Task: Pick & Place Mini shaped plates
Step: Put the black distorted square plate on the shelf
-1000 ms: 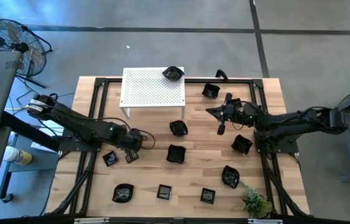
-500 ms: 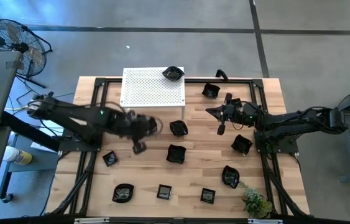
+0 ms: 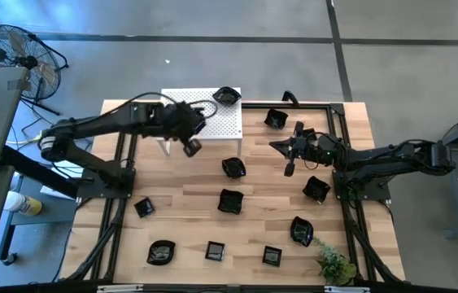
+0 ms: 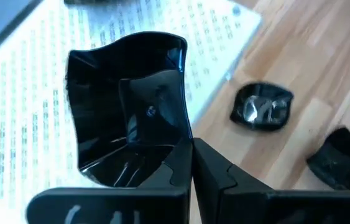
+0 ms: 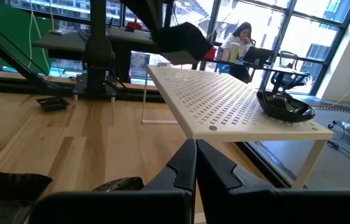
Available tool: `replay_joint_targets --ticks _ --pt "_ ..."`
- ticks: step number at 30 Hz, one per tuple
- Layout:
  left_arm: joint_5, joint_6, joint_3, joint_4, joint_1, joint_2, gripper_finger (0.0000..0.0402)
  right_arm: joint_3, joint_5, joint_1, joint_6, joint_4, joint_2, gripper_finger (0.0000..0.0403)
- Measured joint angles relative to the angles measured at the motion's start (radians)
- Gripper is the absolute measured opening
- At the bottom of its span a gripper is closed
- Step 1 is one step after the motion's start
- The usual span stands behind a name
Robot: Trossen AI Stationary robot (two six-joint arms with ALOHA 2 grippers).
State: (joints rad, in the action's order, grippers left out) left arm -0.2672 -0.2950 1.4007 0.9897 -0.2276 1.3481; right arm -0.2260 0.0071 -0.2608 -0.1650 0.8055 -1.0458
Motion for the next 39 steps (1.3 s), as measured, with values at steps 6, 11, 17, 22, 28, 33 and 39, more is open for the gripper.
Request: replay_joint_targets --ticks 6,11,17,22,28,33,39 --pt "0.052 0.065 0.029 -0.022 -0.084 0.093 0.0001 0.000 0.000 0.000 0.000 -0.002 0.000 0.0003" --pt "0.046 0.104 0.079 -0.024 -0.094 0.145 0.0001 0.000 0.000 0.000 0.000 -0.004 0.000 0.0003" --pt "0.017 0.119 0.094 -0.022 -0.093 0.176 0.0001 0.000 0.000 0.000 0.000 -0.005 0.000 0.0003" --pt "0.013 0.134 0.094 -0.015 -0.093 0.186 0.0001 0.000 0.000 0.000 0.000 -0.007 0.000 0.0003" --pt "0.013 0.134 0.094 -0.015 -0.093 0.185 0.0001 0.000 0.001 0.000 0.000 -0.008 0.000 0.0003" --pt "0.013 0.133 0.094 -0.014 -0.093 0.192 0.0010 0.000 0.000 0.000 0.000 -0.008 0.000 0.0003" --pt "0.014 0.133 0.093 -0.009 -0.093 0.207 0.0039 0.000 0.000 0.000 0.000 -0.008 0.000 0.0003"
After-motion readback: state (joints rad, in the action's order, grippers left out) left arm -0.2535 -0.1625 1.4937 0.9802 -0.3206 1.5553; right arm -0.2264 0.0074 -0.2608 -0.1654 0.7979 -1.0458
